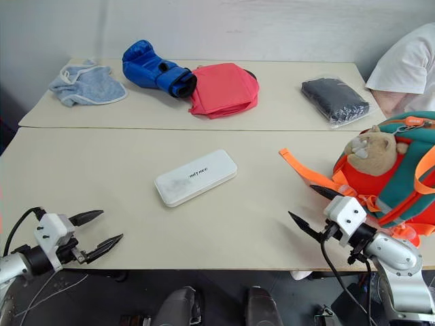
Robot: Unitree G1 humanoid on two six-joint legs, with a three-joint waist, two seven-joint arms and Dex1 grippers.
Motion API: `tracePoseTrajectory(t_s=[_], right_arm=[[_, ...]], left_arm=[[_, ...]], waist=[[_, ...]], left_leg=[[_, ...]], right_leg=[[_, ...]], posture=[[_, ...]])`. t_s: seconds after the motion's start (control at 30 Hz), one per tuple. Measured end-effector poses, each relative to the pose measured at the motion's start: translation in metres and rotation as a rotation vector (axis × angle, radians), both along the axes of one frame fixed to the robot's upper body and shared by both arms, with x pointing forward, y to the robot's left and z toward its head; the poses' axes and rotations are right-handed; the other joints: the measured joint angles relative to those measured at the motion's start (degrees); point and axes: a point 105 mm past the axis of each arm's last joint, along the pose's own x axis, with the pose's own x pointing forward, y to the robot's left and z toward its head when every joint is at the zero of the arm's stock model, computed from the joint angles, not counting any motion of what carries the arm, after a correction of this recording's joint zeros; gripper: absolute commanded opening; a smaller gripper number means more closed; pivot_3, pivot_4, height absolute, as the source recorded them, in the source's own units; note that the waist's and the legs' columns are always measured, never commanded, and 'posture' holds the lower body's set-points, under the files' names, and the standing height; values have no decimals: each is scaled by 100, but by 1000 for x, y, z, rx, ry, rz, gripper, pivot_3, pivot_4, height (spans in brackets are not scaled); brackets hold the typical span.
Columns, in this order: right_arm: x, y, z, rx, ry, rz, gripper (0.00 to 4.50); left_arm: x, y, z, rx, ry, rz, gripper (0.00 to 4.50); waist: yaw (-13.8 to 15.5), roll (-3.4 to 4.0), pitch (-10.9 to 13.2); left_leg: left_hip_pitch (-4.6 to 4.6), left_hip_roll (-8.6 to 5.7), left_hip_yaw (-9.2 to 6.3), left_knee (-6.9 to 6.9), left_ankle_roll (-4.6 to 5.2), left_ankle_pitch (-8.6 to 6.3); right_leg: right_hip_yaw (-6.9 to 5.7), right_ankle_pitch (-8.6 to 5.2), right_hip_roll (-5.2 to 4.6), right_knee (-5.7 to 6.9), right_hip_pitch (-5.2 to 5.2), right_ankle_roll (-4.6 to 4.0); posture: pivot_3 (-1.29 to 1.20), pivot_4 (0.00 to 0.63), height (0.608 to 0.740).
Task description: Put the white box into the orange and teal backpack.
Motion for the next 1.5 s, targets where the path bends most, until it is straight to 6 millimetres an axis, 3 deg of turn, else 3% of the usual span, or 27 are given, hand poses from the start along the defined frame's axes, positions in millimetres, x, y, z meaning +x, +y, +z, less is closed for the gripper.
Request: tracePoseTrajectory(t_s=[0.2, 0.33, 0.47, 0.57, 0.63, 0.73, 0.83, 0.87, 0.93, 0.97, 1.2, 1.37, 1.5], right_arm=[[11, 8, 6, 24, 10, 10, 4500], [25, 41, 10, 101, 94, 11, 4500], [34, 74, 14, 158, 143, 13, 4500], [46, 100, 13, 162, 133, 7, 3944], [58, 110, 12, 146, 112, -38, 3223], [87, 104, 4, 67, 68, -193, 2171], [105, 93, -7, 27, 45, -321, 1101], [109, 93, -11, 24, 42, -341, 741], [115, 99, -14, 34, 39, -348, 92], [118, 105, -14, 47, 33, -343, 35], [132, 150, -5, 78, -23, -175, 35], [134, 160, -4, 59, -6, -60, 35], [127, 154, -5, 20, 5, 21, 35]], left_arm=[[2, -2, 1, -28, 8, 14, 4466], [11, -5, 9, -88, 6, 41, 4466], [21, -10, 17, -161, -47, 111, 3591], [23, -10, 12, -195, -69, 183, 2792], [26, -16, 9, -219, -79, 213, 2095], [35, -18, 4, -276, -88, 311, 1144], [47, -24, 2, -309, -89, 365, 145], [52, -28, 2, -318, -88, 381, 0], [62, -36, 3, -337, -81, 404, 0], [66, -43, 4, -353, -74, 406, 0], [75, -66, -1, -405, 38, 439, 0], [80, -74, 1, -386, 55, 411, 0], [80, -77, 2, -375, 74, 389, 0]], waist=[[-3, 0, 0], [-4, 1, 0], [-4, 0, 0], [-19, 0, 0], [-13, -2, -1], [21, -6, -3], [29, -8, -5], [16, -8, -5], [-4, -8, -5], [-20, -8, -5], [-53, -9, -5], [-12, -9, -5], [-3, -9, -5]], left_leg=[[0, 1, 0, 1, 0, 0], [-1, 3, -3, 0, -7, 4], [-6, 2, -4, -1, -11, 5], [-8, -1, 2, 4, -12, 5], [-9, -2, 3, 7, -13, 6], [-13, -5, -2, 13, -14, 9], [-20, -8, -2, 13, -15, 10], [-18, -8, 1, 15, -16, 10], [-19, -8, 3, 16, -18, 14], [-17, -6, 6, 15, -20, 15], [-18, 4, 13, 12, -35, 26], [-18, -1, 12, 15, -31, 26], [-19, -1, 10, 14, -31, 26]], right_leg=[[1, 0, 0, 3, 0, 0], [2, 0, 0, 10, -8, 0], [1, 0, 0, 6, -9, -1], [3, 0, 0, 8, -12, 0], [3, 0, 0, 10, -14, 0], [-3, 0, -2, 18, -16, 0], [-4, 0, -2, 42, -19, 0], [-1, 0, -2, 49, -20, 0], [0, 0, 2, 53, -22, 0], [2, 0, 4, 54, -24, 0], [2, 0, 13, 63, -37, 0], [2, 0, 9, 63, -35, 0], [1, 0, 7, 59, -31, 0]], posture=[[0, 150, 740], [0, 150, 740], [0, 150, 740], [0, 150, 740], [0, 150, 740], [0, 150, 740], [0, 150, 740], [0, 150, 740], [0, 150, 740], [0, 150, 740], [0, 150, 740], [0, 150, 740], [0, 150, 740]])
